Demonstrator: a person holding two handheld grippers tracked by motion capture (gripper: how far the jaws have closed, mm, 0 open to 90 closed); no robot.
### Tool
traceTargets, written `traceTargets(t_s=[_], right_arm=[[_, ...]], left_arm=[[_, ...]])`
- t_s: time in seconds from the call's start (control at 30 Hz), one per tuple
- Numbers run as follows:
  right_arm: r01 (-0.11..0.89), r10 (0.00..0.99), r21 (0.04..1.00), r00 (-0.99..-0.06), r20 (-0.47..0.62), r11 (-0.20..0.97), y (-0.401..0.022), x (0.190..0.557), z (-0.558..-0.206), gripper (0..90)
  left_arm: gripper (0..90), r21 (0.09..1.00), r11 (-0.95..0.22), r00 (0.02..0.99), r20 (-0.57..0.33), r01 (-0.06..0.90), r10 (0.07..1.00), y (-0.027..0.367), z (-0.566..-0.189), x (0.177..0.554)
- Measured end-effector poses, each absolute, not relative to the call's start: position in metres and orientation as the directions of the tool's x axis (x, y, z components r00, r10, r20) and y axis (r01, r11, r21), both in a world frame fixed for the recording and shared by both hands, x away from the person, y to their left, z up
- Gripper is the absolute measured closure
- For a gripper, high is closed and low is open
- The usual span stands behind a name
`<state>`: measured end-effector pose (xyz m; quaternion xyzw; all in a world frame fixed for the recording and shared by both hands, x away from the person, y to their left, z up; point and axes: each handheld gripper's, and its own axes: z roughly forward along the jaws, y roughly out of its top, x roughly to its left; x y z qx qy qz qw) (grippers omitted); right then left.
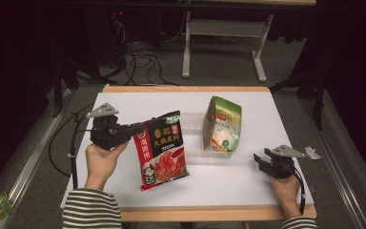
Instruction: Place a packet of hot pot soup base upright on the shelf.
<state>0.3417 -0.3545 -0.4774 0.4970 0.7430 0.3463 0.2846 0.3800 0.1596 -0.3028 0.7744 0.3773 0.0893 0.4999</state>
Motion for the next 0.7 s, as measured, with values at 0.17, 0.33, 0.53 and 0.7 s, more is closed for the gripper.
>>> traceTargets(t_s=[0.17,0.33,0.53,0.7], right_arm=[[0.538,0.935,0.799,-0.345,-0.080,0.267,-0.355,0.342,-0.477,47.6],[0.537,0.937,0.804,-0.342,-0.070,0.256,-0.355,0.341,-0.477,47.2],[0.533,0.935,0.806,-0.348,-0.069,0.258,-0.356,0.341,-0.477,47.2],[0.530,0.941,0.817,-0.335,-0.044,0.227,-0.358,0.340,-0.476,46.0]], left_arm=[[88.7,0.844,-0.215,0.701,-0.236,0.491,0.672,0.153,-0.297,0.385],[88.7,0.846,-0.210,0.696,-0.234,0.490,0.678,0.149,-0.292,0.392],[88.6,0.854,-0.209,0.695,-0.221,0.477,0.684,0.140,-0.283,0.401],[88.7,0.859,-0.194,0.686,-0.222,0.474,0.693,0.134,-0.277,0.408]])
